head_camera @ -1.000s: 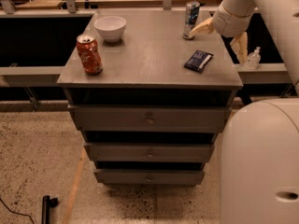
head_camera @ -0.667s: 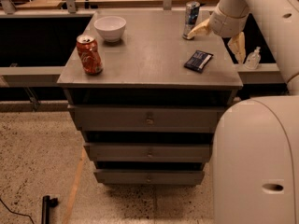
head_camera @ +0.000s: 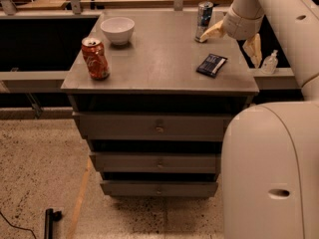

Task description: Move rxbar blueberry near white bowl

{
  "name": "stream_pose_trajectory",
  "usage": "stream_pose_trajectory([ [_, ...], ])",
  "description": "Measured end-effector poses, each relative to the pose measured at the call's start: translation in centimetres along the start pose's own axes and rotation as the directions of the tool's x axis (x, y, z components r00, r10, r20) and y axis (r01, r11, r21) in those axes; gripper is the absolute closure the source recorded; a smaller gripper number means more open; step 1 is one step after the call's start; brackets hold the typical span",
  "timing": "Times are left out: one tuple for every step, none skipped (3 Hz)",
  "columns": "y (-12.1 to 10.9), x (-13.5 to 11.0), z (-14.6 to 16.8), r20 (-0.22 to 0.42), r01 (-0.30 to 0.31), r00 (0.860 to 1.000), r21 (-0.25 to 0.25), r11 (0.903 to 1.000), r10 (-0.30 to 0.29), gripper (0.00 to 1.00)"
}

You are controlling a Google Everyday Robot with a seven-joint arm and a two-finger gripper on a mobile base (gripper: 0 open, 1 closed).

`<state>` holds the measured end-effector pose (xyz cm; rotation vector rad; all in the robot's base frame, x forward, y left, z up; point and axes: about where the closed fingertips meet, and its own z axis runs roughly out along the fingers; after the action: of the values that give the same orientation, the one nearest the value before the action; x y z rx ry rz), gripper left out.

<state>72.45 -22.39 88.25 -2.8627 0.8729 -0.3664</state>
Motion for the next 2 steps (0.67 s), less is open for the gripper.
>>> stream_pose_trajectory([
  [-0.05, 0.25, 0.06, -0.007, 0.006, 1.0, -0.004, 1.0, -0.006, 0.0],
  [-0.16, 0.35, 0.34, -0.008, 0.008, 1.0, -0.009, 0.9999, -0.008, 0.0],
])
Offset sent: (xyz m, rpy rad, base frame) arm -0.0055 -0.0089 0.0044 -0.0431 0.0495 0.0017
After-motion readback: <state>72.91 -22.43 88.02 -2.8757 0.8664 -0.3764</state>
